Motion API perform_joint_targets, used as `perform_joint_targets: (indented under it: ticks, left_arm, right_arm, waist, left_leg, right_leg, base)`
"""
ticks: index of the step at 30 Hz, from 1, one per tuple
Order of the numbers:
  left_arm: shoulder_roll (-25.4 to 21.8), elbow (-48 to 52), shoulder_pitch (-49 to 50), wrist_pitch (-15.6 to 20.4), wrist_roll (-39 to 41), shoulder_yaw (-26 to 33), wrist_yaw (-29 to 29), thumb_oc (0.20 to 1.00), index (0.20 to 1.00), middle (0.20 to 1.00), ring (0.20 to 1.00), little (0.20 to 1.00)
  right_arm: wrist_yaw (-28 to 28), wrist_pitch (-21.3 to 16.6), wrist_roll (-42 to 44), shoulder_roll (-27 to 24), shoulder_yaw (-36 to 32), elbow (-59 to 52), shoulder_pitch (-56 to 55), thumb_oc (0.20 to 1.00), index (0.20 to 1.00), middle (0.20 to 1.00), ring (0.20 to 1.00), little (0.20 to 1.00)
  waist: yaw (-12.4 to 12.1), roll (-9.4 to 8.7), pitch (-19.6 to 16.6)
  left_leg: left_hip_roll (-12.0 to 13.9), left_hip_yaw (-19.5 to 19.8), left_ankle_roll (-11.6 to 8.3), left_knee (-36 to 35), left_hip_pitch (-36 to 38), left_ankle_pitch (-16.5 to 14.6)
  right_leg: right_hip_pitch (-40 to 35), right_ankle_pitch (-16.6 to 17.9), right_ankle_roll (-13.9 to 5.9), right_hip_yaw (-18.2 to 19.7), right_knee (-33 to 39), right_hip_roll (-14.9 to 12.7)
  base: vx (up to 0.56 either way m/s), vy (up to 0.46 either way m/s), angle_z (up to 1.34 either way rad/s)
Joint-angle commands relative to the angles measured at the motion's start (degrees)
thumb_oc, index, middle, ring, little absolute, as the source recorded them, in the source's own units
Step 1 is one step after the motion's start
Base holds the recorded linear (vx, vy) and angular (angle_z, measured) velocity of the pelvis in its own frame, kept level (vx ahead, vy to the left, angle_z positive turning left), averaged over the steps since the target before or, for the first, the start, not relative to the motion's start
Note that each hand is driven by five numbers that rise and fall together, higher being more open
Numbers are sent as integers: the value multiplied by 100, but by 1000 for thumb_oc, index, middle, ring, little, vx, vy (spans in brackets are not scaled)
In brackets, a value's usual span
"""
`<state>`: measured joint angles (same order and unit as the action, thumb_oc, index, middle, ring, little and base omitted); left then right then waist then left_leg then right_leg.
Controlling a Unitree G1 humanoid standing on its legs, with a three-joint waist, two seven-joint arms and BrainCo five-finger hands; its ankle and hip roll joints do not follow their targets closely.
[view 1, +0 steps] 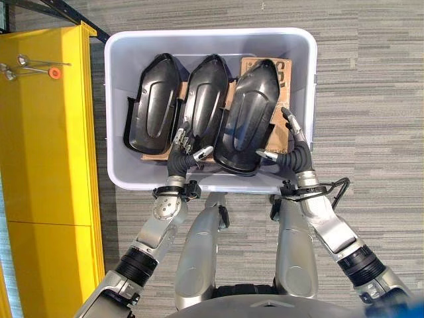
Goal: Move parts from the plastic box to the shelf.
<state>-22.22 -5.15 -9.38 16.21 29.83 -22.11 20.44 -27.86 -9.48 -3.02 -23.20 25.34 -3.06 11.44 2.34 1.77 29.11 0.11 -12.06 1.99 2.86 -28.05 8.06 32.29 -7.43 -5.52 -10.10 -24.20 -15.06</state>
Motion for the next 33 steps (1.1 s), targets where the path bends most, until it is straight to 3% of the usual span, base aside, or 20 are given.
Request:
perform_joint_targets:
  ticks: [1, 9, 10, 11, 12, 15, 19, 20, 21, 23, 30, 32, 33]
  left_arm:
    - [-237, 509, 124, 356, -118, 14, 62, 1000, 1000, 1000, 1000, 1000]
    - [-251, 492, 106, 316, -140, -56, 181, 1000, 1000, 1000, 1000, 1000]
    - [-258, 488, 114, 317, -155, -65, 191, 1000, 1000, 1000, 1000, 1000]
    - [-262, 483, 109, 311, -172, -65, 209, 1000, 1000, 1000, 1000, 1000]
    - [-262, 480, 114, 310, -171, -68, 209, 1000, 1000, 1000, 1000, 1000]
    - [-287, 435, 138, 307, -177, -62, 220, 1000, 1000, 1000, 1000, 1000]
    - [-300, 372, 121, 335, -92, -62, 208, 1000, 1000, 1000, 1000, 1000]
    - [-302, 377, 96, 344, -88, -54, 206, 1000, 1000, 1000, 1000, 1000]
    - [-303, 374, 102, 343, -86, -55, 205, 1000, 1000, 1000, 1000, 1000]
    - [-299, 361, 81, 343, -60, -61, 201, 1000, 1000, 1000, 1000, 1000]
    - [-278, 364, 83, 315, -83, -72, 218, 1000, 1000, 1000, 1000, 1000]
    - [-273, 357, 85, 307, -95, -58, 227, 1000, 1000, 1000, 1000, 1000]
    - [-275, 348, 91, 307, -95, -55, 231, 1000, 1000, 1000, 1000, 1000]
  right_arm:
    - [-71, -334, 156, -10, -52, -374, 145, 1000, 1000, 1000, 1000, 1000]
    - [-335, -285, 280, 97, -126, -215, 66, 1000, 1000, 1000, 1000, 1000]
    - [-370, -282, 245, 95, -150, -228, 43, 1000, 1000, 1000, 1000, 1000]
    - [-422, -287, 222, 88, -187, -244, 28, 1000, 1000, 1000, 1000, 1000]
    - [-422, -286, 222, 90, -185, -241, 22, 1000, 1000, 1000, 1000, 1000]
    - [-482, -296, 205, 87, -225, -287, -16, 1000, 1000, 1000, 1000, 1000]
    - [-477, -350, 201, 96, -172, -297, 19, 1000, 1000, 1000, 1000, 1000]
    - [-485, -373, 198, 89, -167, -299, 43, 1000, 1000, 1000, 1000, 1000]
    - [-485, -372, 199, 92, -164, -294, 40, 1000, 1000, 1000, 1000, 1000]
    - [-491, -366, 191, 97, -157, -291, 56, 1000, 1000, 1000, 1000, 1000]
    - [-509, -334, 190, 105, -185, -295, -11, 1000, 1000, 1000, 1000, 1000]
    - [-492, -327, 226, 111, -180, -261, -31, 1000, 1000, 1000, 1000, 1000]
    - [-488, -325, 241, 117, -179, -252, -51, 1000, 1000, 1000, 1000, 1000]
  waist:
    - [-27, -175, -6]
    - [-26, -188, 0]
    - [-40, -167, -12]
    - [-20, -185, 15]
    - [-37, -169, -10]
    - [-13, -197, -8]
    - [-14, -233, -76]
    - [1, -254, -59]
    - [-15, -236, -85]
    - [5, -260, -87]
    - [-4, -236, -121]
    - [13, -255, -94]
    - [-4, -240, -121]
  left_leg:
    - [506, -123, -550, 951, 114, -904]
    - [499, -121, -548, 962, 90, -895]
    - [523, -81, -601, 978, 147, -1037]
    - [508, -128, -550, 972, 83, -899]
    - [526, -83, -602, 974, 147, -1036]
    - [496, -151, -551, 961, 108, -907]
    - [527, -141, -604, 978, 164, -1070]
    - [514, -185, -554, 979, 99, -937]
    - [531, -138, -606, 981, 160, -1074]
    - [514, -195, -555, 962, 105, -932]
    - [520, -167, -608, 932, 205, -1053]
    - [496, -215, -553, 919, 153, -916]
    - [512, -168, -603, 918, 214, -1051]
  right_leg:
    - [-779, 1650, -492, 186, 1770, -596]
    - [-769, 1653, -485, 177, 1773, -592]
    - [-832, 1539, -531, 189, 1751, -571]
    - [-771, 1655, -489, 179, 1766, -598]
    - [-827, 1544, -535, 197, 1751, -573]
    - [-760, 1651, -485, 207, 1766, -584]
    - [-782, 1552, -543, 279, 1752, -551]
    - [-715, 1664, -498, 265, 1764, -577]
    - [-770, 1552, -544, 282, 1748, -552]
    - [-726, 1671, -501, 281, 1789, -577]
    - [-837, 1582, -559, 270, 1819, -567]
    - [-782, 1694, -517, 257, 1837, -597]
    - [-843, 1583, -559, 277, 1826, -573]
  base:
    - [0, 0, 0]
    - [10, 1, 0]
    - [0, 0, 0]
    - [76, 1, 0]
    - [0, 0, 0]
    - [-45, 10, 0]
    - [41, -6, -2]
    - [0, 0, 0]
    - [0, 0, 0]
    - [-34, -12, -3]
    - [19, -2, 0]
    - [-32, 3, 0]
    - [0, 0, 0]
